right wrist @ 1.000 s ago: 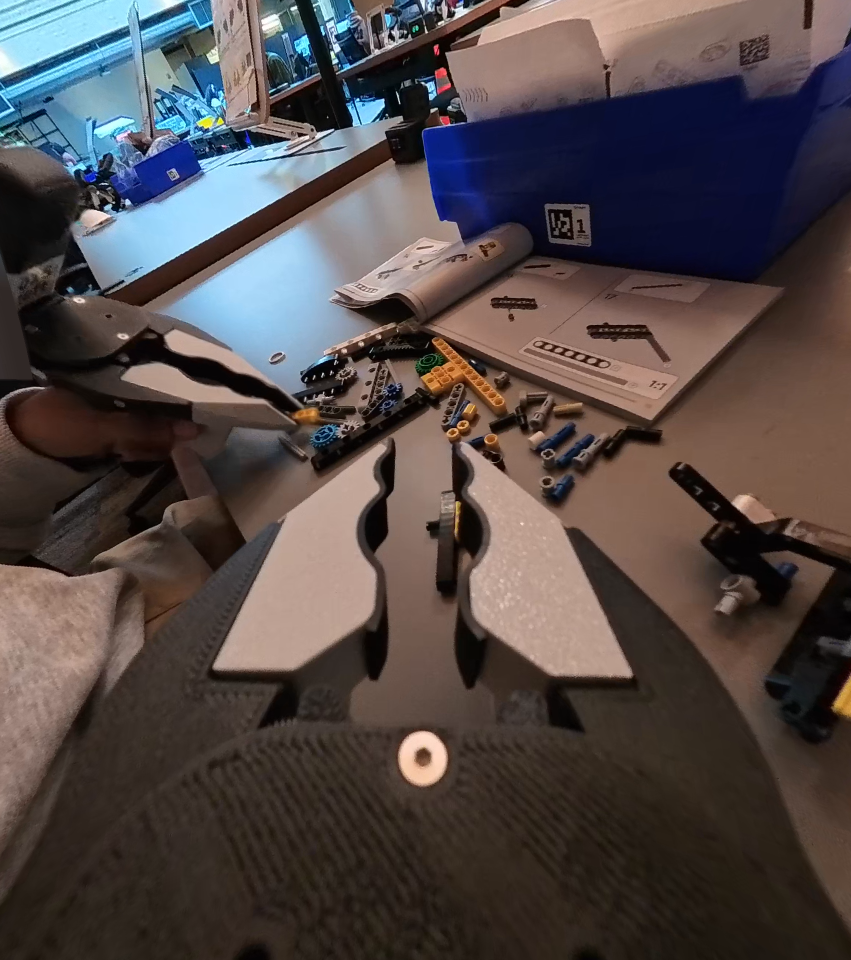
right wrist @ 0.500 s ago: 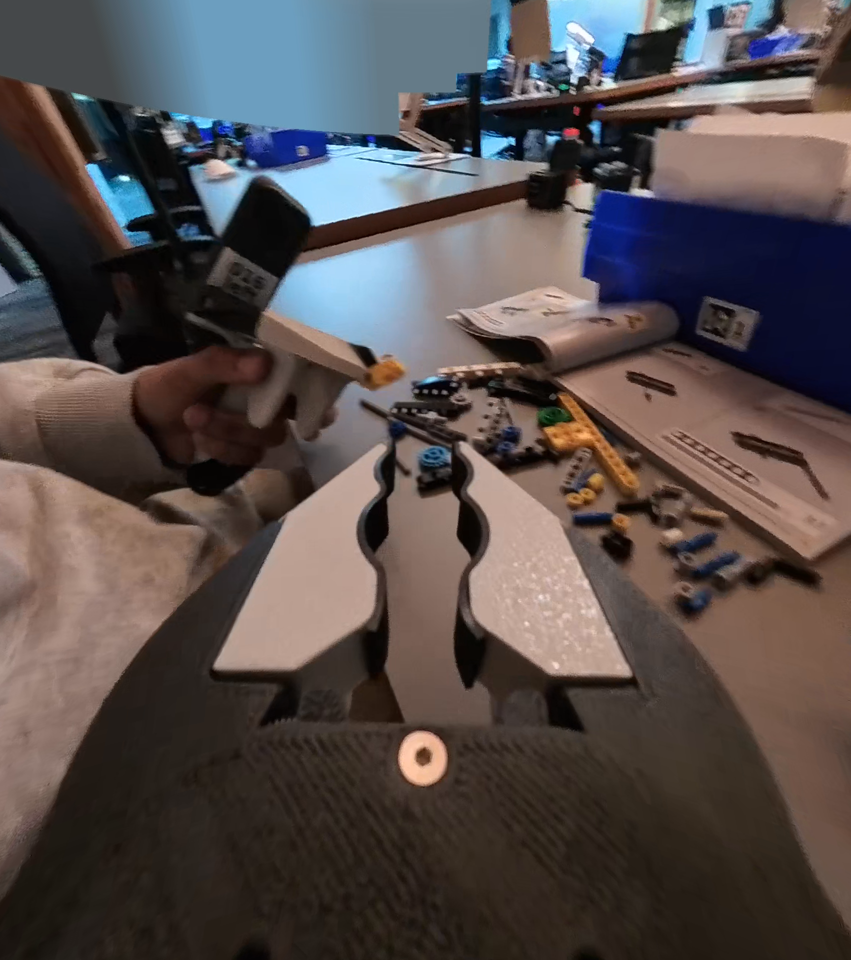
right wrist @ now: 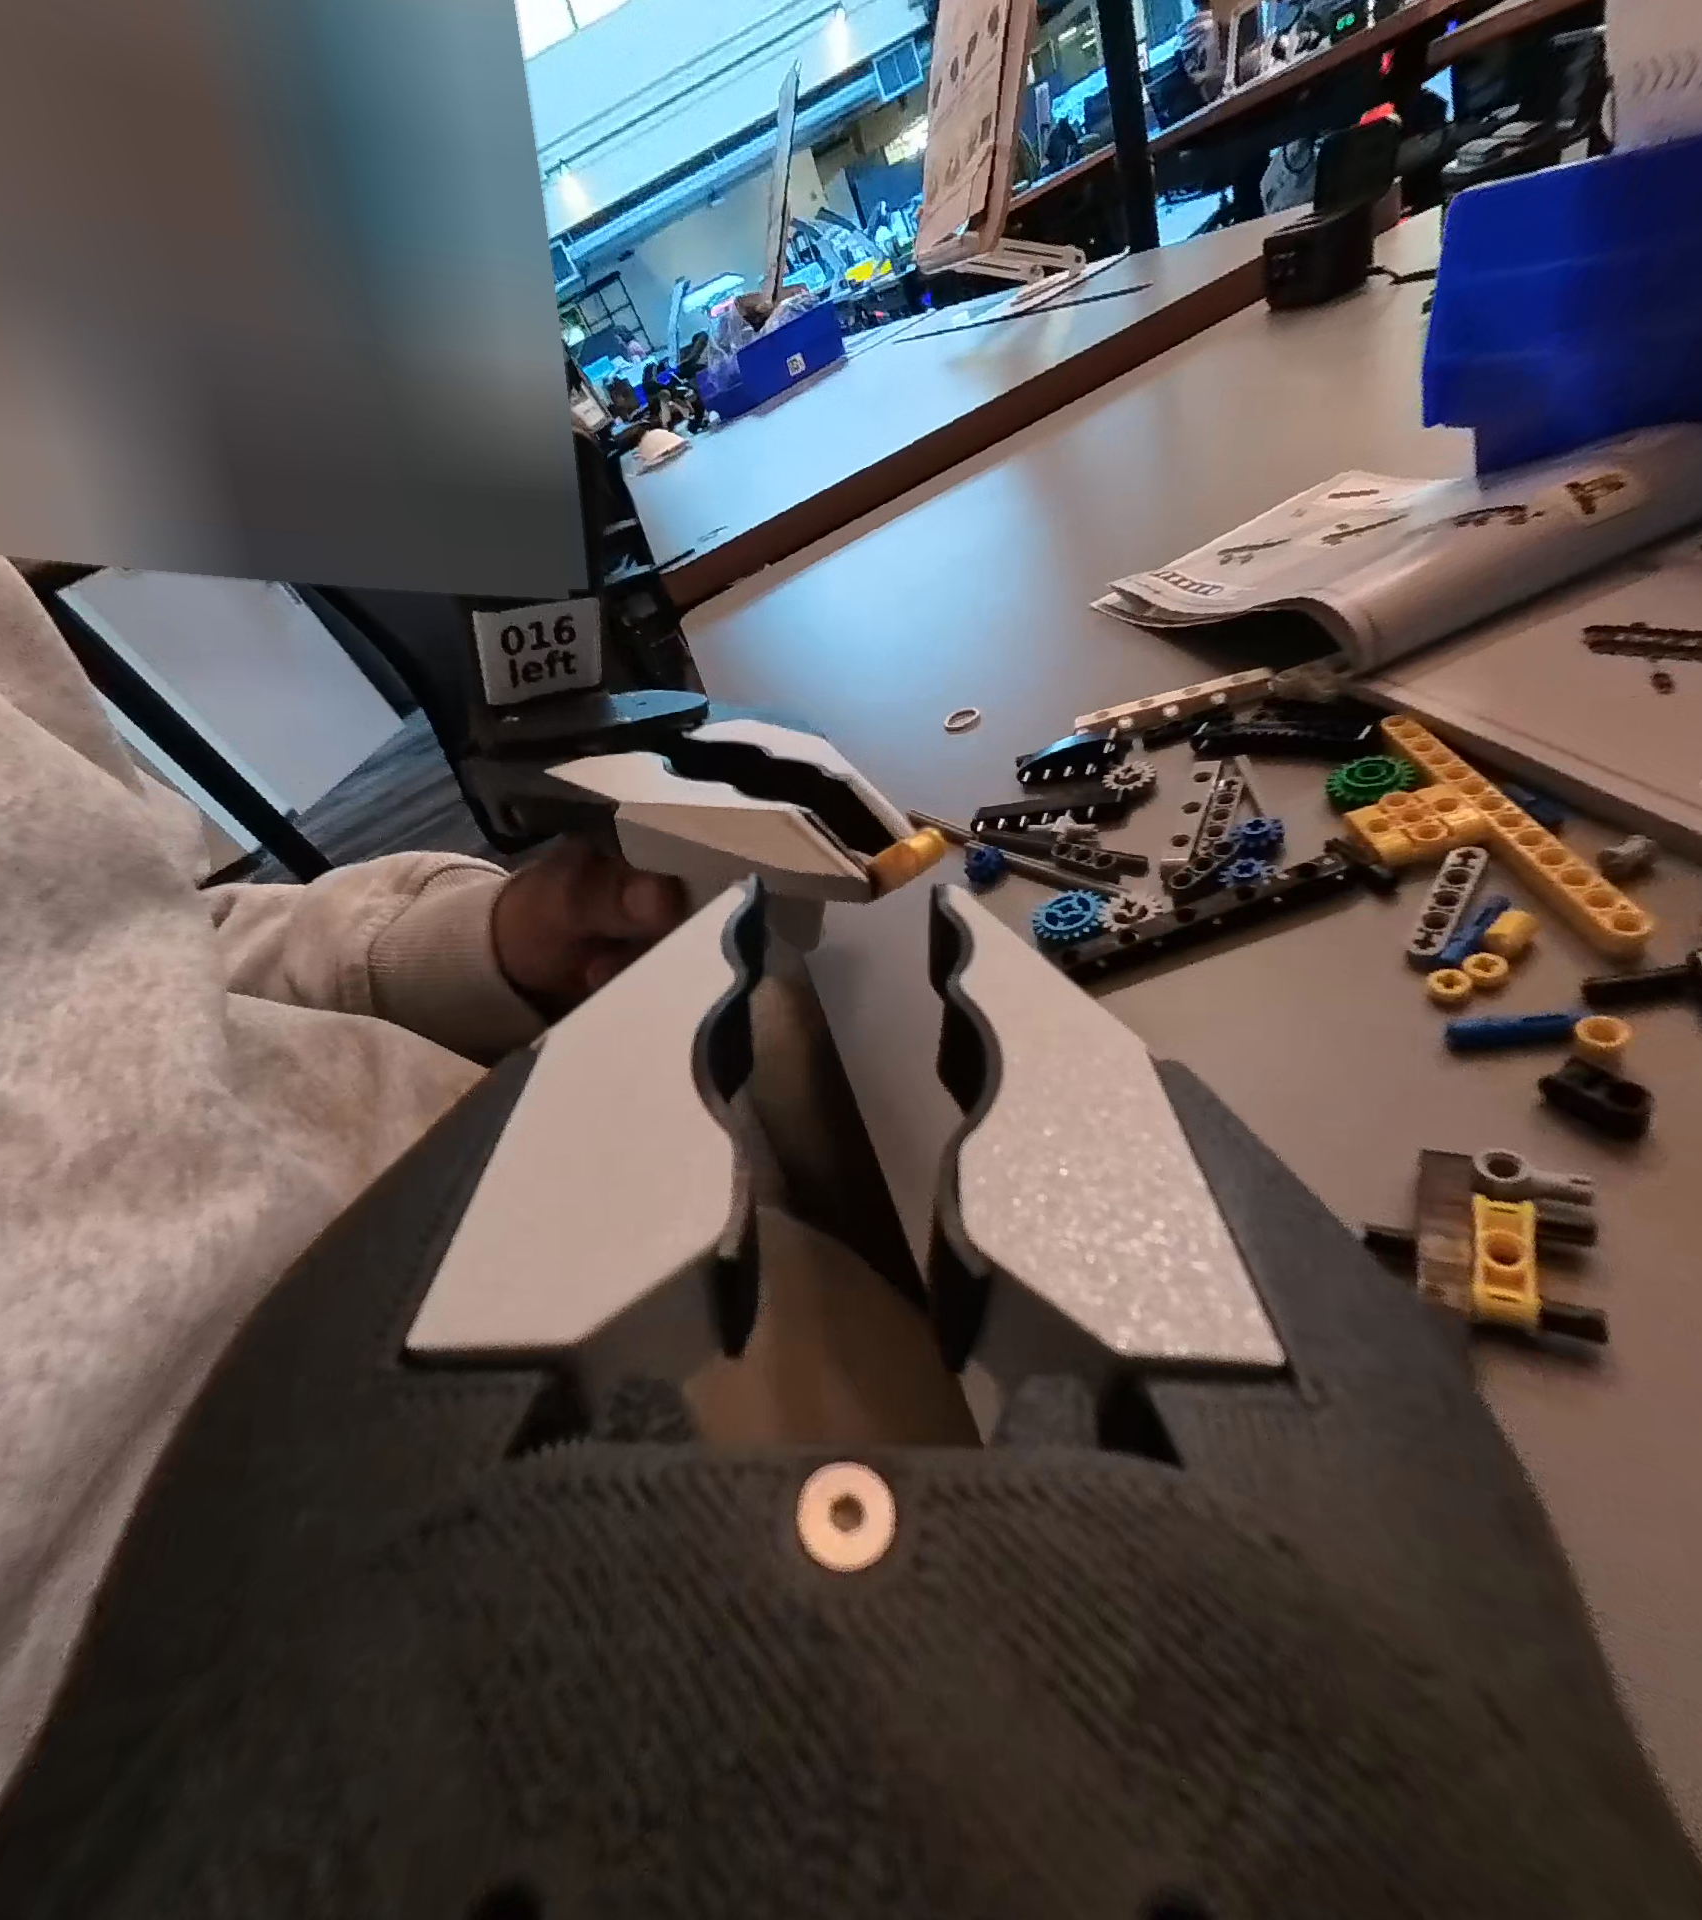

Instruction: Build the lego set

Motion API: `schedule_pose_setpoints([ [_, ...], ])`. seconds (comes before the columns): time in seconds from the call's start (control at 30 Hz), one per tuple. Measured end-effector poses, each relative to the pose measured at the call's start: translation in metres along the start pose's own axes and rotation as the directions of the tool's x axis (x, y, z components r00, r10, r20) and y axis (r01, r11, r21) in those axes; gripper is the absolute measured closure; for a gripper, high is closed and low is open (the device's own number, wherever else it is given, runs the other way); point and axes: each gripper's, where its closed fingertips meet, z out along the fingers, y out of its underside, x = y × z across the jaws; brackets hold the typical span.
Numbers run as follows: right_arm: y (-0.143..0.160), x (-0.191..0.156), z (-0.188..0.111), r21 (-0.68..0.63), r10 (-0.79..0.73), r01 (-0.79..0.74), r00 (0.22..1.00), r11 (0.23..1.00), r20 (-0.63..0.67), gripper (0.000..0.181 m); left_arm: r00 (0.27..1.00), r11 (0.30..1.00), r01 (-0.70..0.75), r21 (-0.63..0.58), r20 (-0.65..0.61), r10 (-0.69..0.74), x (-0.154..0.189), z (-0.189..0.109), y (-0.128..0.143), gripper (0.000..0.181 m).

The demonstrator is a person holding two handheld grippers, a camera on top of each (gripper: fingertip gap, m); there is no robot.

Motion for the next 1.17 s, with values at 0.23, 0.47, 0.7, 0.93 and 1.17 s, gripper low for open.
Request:
schedule_pose_setpoints([
  [0.23, 0.000, 0.004, 0.001, 0.010, 0.058, -0.058, 0.998, 0.998, 0.020, 0.152, 0.993, 0.998, -0.057, -0.041, 0.102, 0.061, -0.019, 0.001, 0.013, 0.175],
  [0.47, 0.001, 0.009, -0.001, 0.014, 0.073, -0.073, 0.997, 0.997, 0.009, 0.152, 0.997, 0.999, -0.031, -0.013, 0.073, 0.032, -0.018, 0.004, 0.014, 0.174],
  [0.7, 0.002, 0.013, -0.001, 0.013, 0.078, -0.078, 0.997, 0.997, -0.004, 0.152, 0.998, 1.000, -0.028, 0.009, 0.053, 0.028, -0.015, 0.005, 0.012, 0.175],
  [0.93, 0.002, 0.019, -0.002, 0.017, 0.094, -0.093, 0.995, 0.996, -0.028, 0.152, 0.998, 0.998, -0.047, 0.031, 0.034, 0.046, -0.009, 0.005, 0.008, 0.175],
  [1.17, 0.000, 0.022, -0.003, 0.032, 0.121, -0.120, 0.992, 0.992, -0.031, 0.151, 0.998, 0.997, -0.059, 0.043, 0.023, 0.058, -0.004, 0.004, 0.005, 0.175],
])
